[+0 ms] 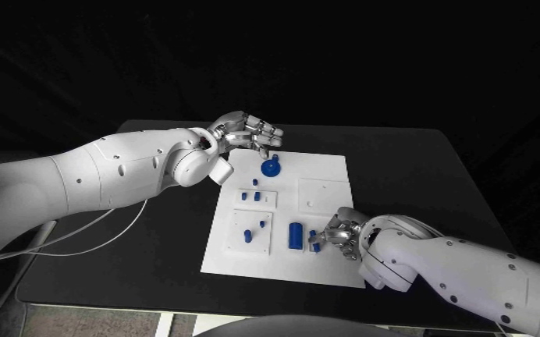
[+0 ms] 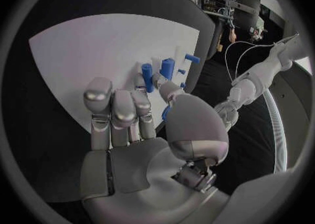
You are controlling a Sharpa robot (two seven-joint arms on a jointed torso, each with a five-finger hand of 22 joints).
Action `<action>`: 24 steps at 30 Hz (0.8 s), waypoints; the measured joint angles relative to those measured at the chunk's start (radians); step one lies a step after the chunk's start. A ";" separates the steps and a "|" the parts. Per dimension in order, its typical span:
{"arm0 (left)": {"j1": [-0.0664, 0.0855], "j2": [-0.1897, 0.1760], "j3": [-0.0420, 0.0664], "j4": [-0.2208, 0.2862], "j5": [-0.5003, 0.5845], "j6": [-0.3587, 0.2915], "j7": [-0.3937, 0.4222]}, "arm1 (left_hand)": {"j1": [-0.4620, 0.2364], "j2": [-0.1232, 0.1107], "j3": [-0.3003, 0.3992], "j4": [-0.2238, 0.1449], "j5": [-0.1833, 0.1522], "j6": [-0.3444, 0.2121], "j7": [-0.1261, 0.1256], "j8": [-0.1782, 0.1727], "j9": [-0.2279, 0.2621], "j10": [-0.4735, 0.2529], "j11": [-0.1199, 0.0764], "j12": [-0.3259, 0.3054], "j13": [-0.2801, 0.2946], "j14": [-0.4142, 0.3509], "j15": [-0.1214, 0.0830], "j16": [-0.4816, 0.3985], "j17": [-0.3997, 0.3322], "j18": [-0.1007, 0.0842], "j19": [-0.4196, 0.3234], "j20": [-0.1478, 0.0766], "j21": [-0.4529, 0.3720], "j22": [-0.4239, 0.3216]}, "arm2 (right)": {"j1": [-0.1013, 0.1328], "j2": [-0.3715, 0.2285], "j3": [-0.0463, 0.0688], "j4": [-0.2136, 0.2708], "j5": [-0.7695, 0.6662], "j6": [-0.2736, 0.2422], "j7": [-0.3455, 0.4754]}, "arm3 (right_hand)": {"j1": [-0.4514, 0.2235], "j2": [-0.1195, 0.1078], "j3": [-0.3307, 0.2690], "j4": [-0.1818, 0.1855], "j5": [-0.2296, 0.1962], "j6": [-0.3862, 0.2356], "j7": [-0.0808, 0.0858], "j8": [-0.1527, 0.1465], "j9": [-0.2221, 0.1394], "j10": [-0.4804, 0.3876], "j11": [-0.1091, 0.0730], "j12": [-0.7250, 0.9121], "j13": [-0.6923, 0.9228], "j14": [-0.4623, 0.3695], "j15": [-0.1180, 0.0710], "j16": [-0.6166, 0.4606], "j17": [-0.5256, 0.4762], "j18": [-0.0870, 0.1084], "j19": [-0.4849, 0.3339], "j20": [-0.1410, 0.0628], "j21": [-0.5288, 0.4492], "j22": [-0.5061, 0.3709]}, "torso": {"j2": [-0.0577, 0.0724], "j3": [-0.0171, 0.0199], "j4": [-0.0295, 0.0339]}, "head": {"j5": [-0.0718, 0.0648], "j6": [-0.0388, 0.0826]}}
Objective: Assemble the parts on the task board
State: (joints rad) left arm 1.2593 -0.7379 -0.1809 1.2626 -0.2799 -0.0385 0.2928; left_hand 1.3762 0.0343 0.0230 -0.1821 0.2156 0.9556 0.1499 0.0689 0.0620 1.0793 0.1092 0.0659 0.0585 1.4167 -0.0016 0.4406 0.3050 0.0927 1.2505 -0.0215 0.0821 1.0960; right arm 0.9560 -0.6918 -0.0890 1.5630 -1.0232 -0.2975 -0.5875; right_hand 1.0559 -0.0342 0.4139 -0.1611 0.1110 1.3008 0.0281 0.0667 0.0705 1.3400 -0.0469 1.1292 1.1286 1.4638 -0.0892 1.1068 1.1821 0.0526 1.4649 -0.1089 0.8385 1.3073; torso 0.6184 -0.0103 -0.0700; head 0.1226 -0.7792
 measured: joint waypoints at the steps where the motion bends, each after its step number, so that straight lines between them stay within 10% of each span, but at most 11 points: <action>1: 0.000 0.000 0.000 0.000 0.000 0.000 0.000 | 0.000 0.000 0.000 0.000 0.000 0.000 0.000 0.000 0.000 0.000 0.000 0.000 0.000 0.000 0.000 0.000 0.000 0.000 0.000 0.000 0.000 0.000 | 0.000 0.000 0.000 -0.001 0.000 0.000 0.000 | 0.000 0.000 -0.014 0.015 -0.017 -0.001 -0.002 0.003 0.000 0.000 -0.003 -0.001 -0.001 0.000 0.000 0.000 0.000 0.000 0.000 0.000 -0.003 0.000 | 0.000 0.0000 -0.0001 | 0.000 0.000; 11: 0.000 0.000 0.000 0.000 0.000 0.000 0.000 | 0.000 0.000 0.000 0.000 0.000 -0.003 -0.003 0.000 0.000 0.000 0.000 0.000 0.000 0.000 0.000 0.000 0.000 0.000 0.000 0.000 0.000 -0.002 | -0.001 0.001 -0.001 -0.005 0.000 0.001 -0.002 | 0.025 -0.102 -0.072 0.222 -0.057 -0.003 -0.007 -0.001 -0.002 -0.002 -0.005 -0.008 -0.006 0.000 0.000 0.000 0.003 0.000 0.000 0.000 -0.007 0.000 | 0.000 0.0006 -0.0005 | -0.002 0.000; 24: 0.000 0.001 0.000 0.000 0.000 0.000 0.000 | 0.000 0.000 0.000 0.000 0.000 -0.003 -0.002 0.000 0.000 0.000 0.000 0.000 0.000 0.000 0.000 0.000 0.000 0.000 0.000 0.000 0.000 -0.002 | -0.001 -0.006 -0.001 0.000 0.001 0.001 0.009 | 0.028 -0.117 -0.089 0.261 -0.057 -0.001 -0.004 -0.001 -0.002 -0.002 -0.005 -0.008 -0.006 0.000 0.000 -0.005 0.004 0.000 0.000 0.000 -0.007 0.000 | 0.000 0.0007 -0.0001 | -0.005 -0.002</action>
State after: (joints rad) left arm 1.2593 -0.7369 -0.1809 1.2623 -0.2798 -0.0381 0.2928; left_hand 1.3762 0.0343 0.0230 -0.1821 0.2156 0.9530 0.1474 0.0689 0.0620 1.0793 0.1091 0.0659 0.0585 1.4167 -0.0016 0.4406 0.3050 0.0927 1.2506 -0.0215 0.0821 1.0942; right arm 0.9547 -0.6977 -0.0903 1.5628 -1.0224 -0.2961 -0.5789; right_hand 1.0843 -0.1508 0.3247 0.0994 0.0543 1.3002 0.0240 0.0658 0.0683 1.3380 -0.0518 1.1214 1.1229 1.4637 -0.0891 1.1016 1.1860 0.0526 1.4650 -0.1089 0.8313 1.3073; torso 0.6181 -0.0096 -0.0701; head 0.1174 -0.7807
